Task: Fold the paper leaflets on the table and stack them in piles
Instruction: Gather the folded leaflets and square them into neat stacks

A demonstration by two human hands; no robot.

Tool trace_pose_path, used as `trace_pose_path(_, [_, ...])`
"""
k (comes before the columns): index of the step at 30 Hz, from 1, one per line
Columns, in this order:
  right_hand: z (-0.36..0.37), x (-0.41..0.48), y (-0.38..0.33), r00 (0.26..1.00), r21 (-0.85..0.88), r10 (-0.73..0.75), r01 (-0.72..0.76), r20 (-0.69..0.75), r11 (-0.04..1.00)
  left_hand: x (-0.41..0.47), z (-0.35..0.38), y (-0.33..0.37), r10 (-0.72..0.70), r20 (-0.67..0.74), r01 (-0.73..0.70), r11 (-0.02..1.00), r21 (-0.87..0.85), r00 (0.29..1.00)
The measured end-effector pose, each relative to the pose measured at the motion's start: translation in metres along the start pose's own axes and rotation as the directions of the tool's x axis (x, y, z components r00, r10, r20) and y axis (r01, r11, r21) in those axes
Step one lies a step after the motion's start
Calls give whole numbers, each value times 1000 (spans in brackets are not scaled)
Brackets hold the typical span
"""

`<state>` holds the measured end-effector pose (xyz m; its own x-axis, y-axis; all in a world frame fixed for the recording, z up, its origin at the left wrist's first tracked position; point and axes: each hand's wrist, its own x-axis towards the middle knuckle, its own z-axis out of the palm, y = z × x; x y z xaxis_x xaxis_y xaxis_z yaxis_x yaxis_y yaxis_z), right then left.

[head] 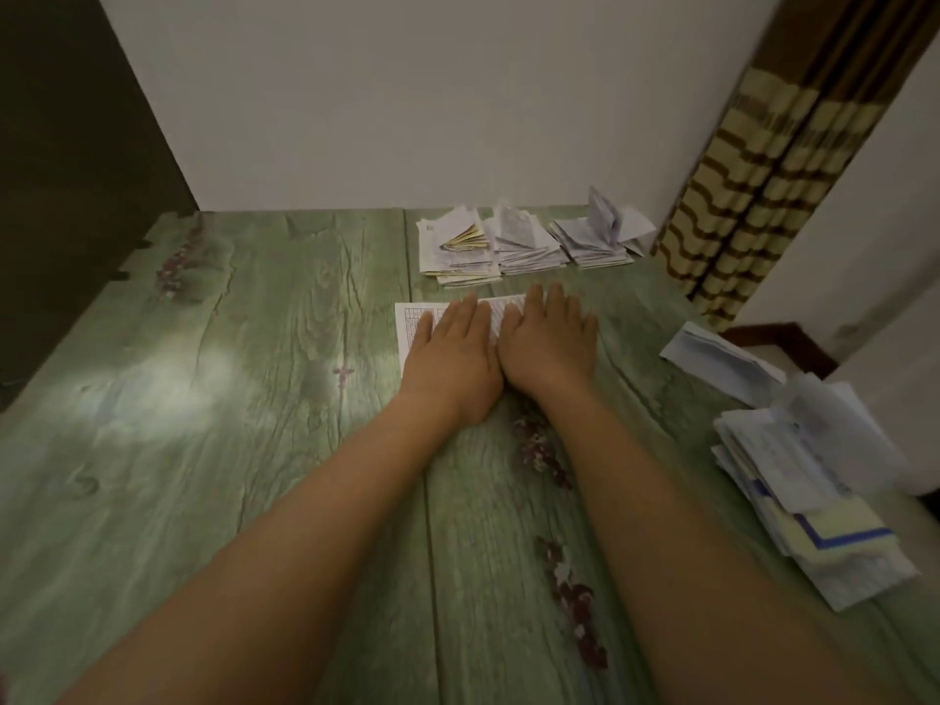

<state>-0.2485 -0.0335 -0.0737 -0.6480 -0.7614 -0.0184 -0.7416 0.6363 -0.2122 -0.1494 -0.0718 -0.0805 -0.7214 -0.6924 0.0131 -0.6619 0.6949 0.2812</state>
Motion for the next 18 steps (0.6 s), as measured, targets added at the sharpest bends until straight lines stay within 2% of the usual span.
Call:
trace_pose_path(11, [-3,-7,2,999,40,11,-13,34,999,-9,-9,3,18,87,-23,998,51,996])
trace_pose_path(18, [-3,-2,-1,1000,17,-2,2,-8,1000,-10,-21,-19,117,168,-130,989,72,979])
